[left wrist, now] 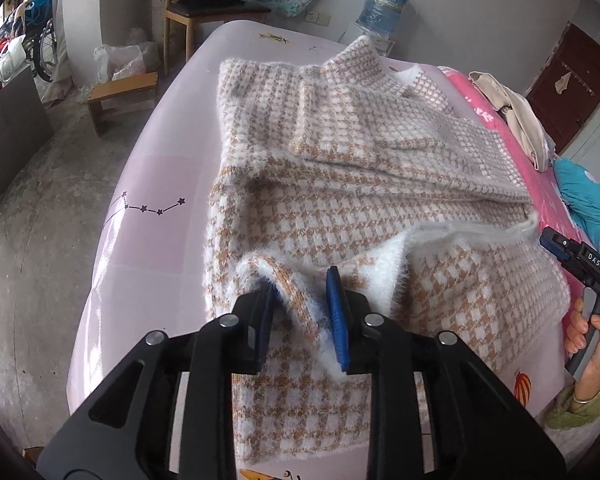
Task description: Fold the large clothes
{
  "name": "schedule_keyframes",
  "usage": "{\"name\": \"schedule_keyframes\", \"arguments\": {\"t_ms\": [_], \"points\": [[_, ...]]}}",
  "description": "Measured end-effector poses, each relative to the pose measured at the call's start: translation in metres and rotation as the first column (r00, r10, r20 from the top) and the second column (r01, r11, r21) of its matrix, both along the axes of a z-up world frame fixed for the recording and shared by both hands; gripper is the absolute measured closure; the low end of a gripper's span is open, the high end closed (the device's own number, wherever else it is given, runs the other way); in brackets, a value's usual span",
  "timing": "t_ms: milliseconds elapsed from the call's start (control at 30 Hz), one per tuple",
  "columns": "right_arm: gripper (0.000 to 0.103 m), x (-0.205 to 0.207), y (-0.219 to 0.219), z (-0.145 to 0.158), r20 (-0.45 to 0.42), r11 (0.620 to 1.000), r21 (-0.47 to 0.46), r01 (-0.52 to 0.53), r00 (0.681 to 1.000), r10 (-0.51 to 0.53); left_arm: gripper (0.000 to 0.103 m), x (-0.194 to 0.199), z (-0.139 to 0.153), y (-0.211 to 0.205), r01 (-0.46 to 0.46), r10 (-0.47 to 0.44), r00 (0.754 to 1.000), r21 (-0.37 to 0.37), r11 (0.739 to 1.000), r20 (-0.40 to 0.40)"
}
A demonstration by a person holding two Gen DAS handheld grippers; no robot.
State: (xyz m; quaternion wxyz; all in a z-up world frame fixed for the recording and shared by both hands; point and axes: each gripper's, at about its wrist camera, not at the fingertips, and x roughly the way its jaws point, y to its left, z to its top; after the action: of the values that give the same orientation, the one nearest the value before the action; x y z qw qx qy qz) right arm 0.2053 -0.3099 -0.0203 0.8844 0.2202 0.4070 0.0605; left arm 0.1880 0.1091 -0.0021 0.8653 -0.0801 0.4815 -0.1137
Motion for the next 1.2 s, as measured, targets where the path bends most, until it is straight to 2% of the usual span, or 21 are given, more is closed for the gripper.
{"name": "schedule_keyframes", "arguments": {"t_ms": [67, 167, 233, 300, 433, 533, 600, 667, 833, 900, 1033, 1100, 1200], "points": [[0.043, -0.003, 0.0, 0.008, 0.013, 0.998, -0.057, 0.022, 1.0, -0.022, 0.071, -0.003, 0.006, 0.001, 0.008, -0.008, 1.0, -0.004, 1.0, 0.013], [0.043, -0.013, -0.004, 0.021, 0.04, 0.997, -0.077, 0.029, 0.999, -0.026, 0.062, -0.011, 0.015, 0.002, 0.017, -0.017, 0.999, -0.004, 1.0, 0.038], [0.043, -0.023, -0.005, 0.029, 0.057, 0.995, -0.09, 0.036, 0.998, -0.031, 0.032, -0.017, 0.024, 0.003, -0.022, 0.017, 0.996, 0.057, 0.998, 0.084], [0.043, -0.036, -0.003, 0.038, 0.08, 0.993, -0.112, 0.034, 0.997, -0.025, 0.032, -0.022, 0.033, 0.004, -0.04, 0.028, 0.991, 0.094, 0.995, 0.129], [0.043, -0.062, 0.011, 0.051, 0.108, 0.986, -0.169, -0.004, 0.994, 0.023, 0.032, -0.035, 0.048, 0.0, -0.031, 0.015, 0.986, 0.095, 0.995, 0.168], [0.043, -0.077, 0.034, 0.059, 0.121, 0.974, -0.216, -0.062, 0.989, 0.09, 0.032, -0.055, 0.06, -0.019, 0.048, -0.07, 0.971, 0.1, 0.994, 0.226], [0.051, -0.083, 0.053, 0.061, 0.119, 0.965, -0.23, -0.128, 0.98, 0.158, 0.032, -0.069, 0.065, -0.038, 0.119, -0.139, 0.957, 0.094, 0.988, 0.253], [0.054, -0.084, 0.075, 0.057, 0.104, 0.946, -0.267, -0.183, 0.971, 0.217, 0.032, -0.08, 0.064, -0.058, 0.182, -0.204, 0.941, 0.104, 0.978, 0.269], [0.073, -0.069, 0.115, 0.034, 0.035, 0.91, -0.295, -0.291, 0.949, 0.314, 0.032, -0.085, 0.033, -0.111, 0.334, -0.35, 0.915, 0.109, 0.936, 0.2], [0.076, -0.063, 0.127, 0.025, 0.016, 0.899, -0.295, -0.323, 0.939, 0.343, 0.032, -0.082, 0.018, -0.126, 0.371, -0.383, 0.907, 0.1, 0.923, 0.173], [0.076, -0.045, 0.132, -0.007, -0.082, 0.895, -0.288, -0.34, 0.94, 0.331, 0.032, -0.059, -0.017, -0.133, 0.337, -0.344, 0.935, 0.087, 0.938, 0.086], [0.076, -0.045, 0.126, -0.015, -0.077, 0.915, -0.232, -0.33, 0.944, 0.32, 0.031, -0.051, -0.023, -0.127, 0.317, -0.318, 0.945, 0.03, 0.948, 0.073], [0.076, -0.046, 0.121, -0.017, -0.077, 0.931, -0.18, -0.318, 0.948, 0.309, 0.031, -0.05, -0.023, -0.124, 0.307, -0.307, 0.948, 0.02, 0.952, 0.08]]}}
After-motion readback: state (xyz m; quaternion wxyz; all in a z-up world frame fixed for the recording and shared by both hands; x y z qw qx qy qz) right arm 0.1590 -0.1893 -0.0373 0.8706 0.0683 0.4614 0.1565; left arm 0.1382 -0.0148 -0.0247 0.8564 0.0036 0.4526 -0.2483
